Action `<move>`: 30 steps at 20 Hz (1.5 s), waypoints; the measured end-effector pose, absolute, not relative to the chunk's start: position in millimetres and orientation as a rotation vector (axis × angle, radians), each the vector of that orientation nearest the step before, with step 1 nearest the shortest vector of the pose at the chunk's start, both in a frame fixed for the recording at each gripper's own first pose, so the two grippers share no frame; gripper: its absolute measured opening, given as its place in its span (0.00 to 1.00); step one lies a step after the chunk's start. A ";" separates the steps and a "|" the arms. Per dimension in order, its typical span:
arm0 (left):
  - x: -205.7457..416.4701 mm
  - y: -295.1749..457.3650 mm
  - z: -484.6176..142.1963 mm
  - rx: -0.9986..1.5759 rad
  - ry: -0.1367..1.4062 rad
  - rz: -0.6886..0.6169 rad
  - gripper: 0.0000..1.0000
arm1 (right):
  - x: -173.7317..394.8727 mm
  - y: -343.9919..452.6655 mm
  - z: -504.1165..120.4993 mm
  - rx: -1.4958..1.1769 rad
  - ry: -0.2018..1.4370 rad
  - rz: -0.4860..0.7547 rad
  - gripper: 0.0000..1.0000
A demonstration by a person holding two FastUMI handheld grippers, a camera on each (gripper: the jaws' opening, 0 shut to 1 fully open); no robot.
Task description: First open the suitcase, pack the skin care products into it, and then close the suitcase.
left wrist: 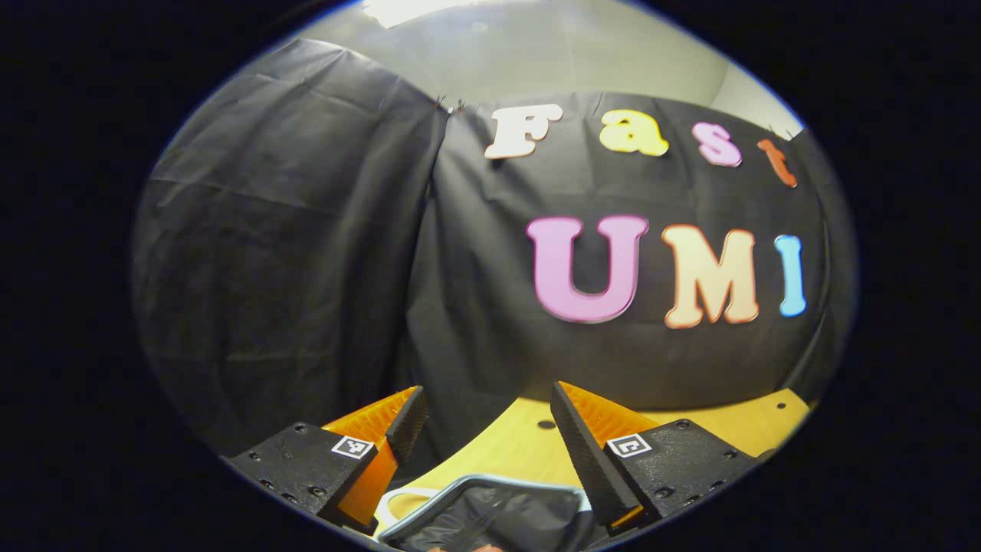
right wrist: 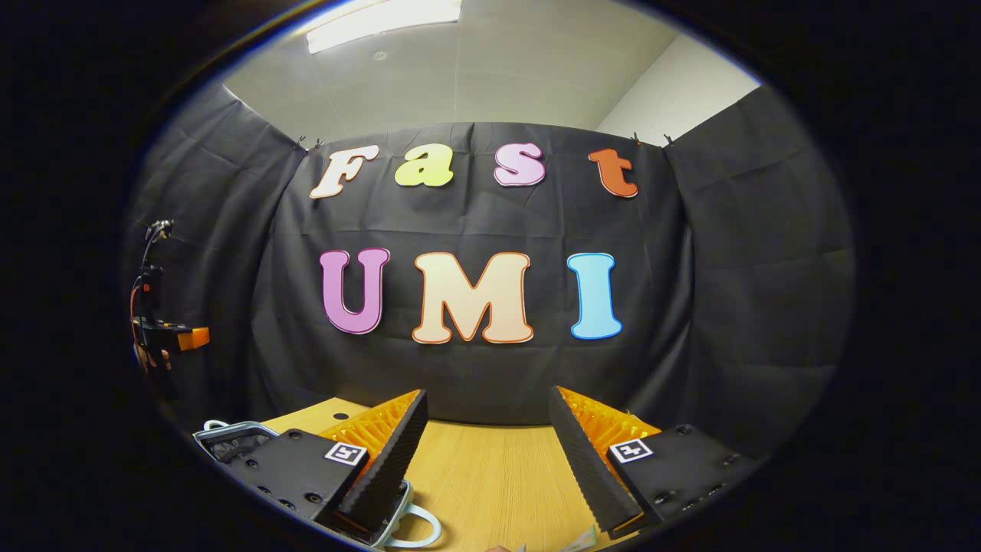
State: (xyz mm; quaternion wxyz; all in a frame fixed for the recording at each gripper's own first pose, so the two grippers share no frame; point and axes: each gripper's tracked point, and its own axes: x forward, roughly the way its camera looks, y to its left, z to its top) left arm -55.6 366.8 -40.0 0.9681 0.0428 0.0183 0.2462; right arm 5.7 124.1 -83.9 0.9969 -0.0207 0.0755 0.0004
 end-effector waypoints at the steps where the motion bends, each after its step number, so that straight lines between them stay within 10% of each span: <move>1: -51.4 345.4 -30.7 0.103 0.019 0.477 0.94 | 5.8 115.6 -82.6 -0.041 0.151 0.001 0.99; 30: -39.8 -84.7 -200.4 0.069 0.309 -0.044 0.96 | -21.7 -36.2 -74.5 0.059 0.194 0.076 0.99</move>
